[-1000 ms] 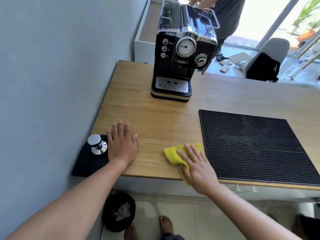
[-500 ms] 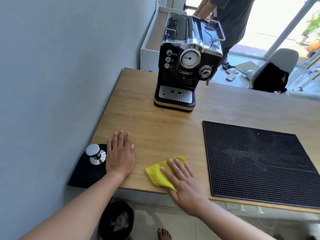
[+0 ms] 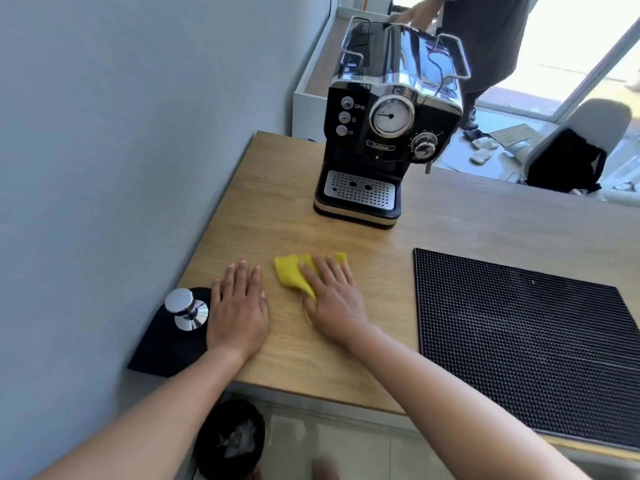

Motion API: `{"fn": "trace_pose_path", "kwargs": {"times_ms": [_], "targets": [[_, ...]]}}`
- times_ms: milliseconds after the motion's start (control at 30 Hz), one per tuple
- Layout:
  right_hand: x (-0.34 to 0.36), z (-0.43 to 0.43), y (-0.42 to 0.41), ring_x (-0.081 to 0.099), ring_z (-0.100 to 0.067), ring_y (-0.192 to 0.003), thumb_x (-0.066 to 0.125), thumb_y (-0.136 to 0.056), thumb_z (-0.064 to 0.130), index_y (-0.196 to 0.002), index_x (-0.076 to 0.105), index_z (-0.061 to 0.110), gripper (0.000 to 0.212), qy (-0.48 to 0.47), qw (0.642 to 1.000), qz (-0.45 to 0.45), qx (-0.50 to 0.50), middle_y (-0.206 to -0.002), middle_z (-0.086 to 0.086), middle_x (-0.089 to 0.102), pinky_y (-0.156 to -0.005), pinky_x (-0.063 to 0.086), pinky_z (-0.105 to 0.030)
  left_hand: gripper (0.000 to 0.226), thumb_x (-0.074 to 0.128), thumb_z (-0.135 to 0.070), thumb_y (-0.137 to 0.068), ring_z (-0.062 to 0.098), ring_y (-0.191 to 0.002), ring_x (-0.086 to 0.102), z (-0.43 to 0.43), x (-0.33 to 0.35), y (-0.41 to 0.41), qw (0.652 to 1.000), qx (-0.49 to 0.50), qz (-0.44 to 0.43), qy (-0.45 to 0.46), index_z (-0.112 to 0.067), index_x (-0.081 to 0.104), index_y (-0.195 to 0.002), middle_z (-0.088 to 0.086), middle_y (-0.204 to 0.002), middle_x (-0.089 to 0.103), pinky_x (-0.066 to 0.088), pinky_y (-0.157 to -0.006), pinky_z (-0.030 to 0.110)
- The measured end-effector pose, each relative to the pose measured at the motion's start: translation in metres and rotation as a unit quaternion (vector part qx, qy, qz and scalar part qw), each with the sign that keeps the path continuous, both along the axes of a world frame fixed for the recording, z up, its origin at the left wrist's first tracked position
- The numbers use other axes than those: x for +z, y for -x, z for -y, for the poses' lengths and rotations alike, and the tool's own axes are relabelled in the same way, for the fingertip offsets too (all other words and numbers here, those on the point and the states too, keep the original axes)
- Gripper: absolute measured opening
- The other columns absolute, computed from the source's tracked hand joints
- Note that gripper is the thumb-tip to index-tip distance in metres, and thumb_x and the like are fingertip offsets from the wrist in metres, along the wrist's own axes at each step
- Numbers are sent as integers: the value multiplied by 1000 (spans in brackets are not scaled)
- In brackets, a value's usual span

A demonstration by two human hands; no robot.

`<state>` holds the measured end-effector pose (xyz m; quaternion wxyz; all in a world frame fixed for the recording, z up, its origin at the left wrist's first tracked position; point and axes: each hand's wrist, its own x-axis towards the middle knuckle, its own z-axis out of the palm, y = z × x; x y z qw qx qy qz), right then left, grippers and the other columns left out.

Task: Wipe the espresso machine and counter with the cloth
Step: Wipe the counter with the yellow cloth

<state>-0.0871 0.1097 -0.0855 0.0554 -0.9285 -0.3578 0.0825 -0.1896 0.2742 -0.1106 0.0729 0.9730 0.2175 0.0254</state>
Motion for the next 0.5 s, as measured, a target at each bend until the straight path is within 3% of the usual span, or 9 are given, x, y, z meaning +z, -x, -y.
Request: {"fn": "trace_pose_path", "kwargs": {"times_ms": [67,133,200,300,367,433,500], "targets": [[-2,42,24,5,-20,-152,34,-92,51,-153,22,38,64,-4,996,-9,88,-164,3,11,-123,1,-41,65,6,-39,-95,24,-150,7,0,0,0,1000,1,2,2,-15,21,-153,8,-162,14,10,-121,46],[-5,86,20,2,-18,-152,33,-92,52,-153,21,41,63,1,996,-19,91,-163,8,7,-122,-1,-38,64,6,-39,-95,25,-150,6,0,0,0,1000,4,-2,1,-15,20,-153,9,-162,13,11,-121,47],[-6,105,-11,6,-20,-152,27,-91,54,-152,24,40,63,9,1000,1,-12,-163,5,9,-123,1,-38,63,4,-38,-96,25,-150,1,2,0,0,1000,-2,-6,-3,-15,13,-154,9,-162,7,9,-121,47],[-4,59,-55,5,-23,-152,25,-96,52,-154,23,36,60,8,978,22,-208,-164,-2,12,-123,1,-44,63,2,-38,-96,25,-150,-2,2,0,1,1000,-5,-6,3,-15,9,-154,9,-162,3,7,-121,47],[-5,8,-65,0,-25,-152,24,-98,51,-155,15,35,61,2,968,2,-250,-165,-2,7,-122,-3,-47,64,3,-38,-96,25,-150,0,2,0,-1,1000,-2,-6,0,-14,12,-154,9,-162,7,7,-121,47],[-7,-33,-54,-1,-26,-152,22,-98,53,-156,12,33,62,0,980,-9,-201,-165,-2,5,-122,-3,-48,64,5,-38,-95,25,-150,4,2,0,-2,1000,2,-4,6,-13,17,-154,9,-162,11,9,-121,47],[-6,-48,-26,1,-25,-152,26,-97,53,-155,15,34,62,6,996,1,-87,-165,-1,7,-122,-3,-46,65,9,-37,-95,25,-150,9,2,1,-2,1000,13,0,6,-10,23,-152,9,-161,17,12,-121,46]]}}
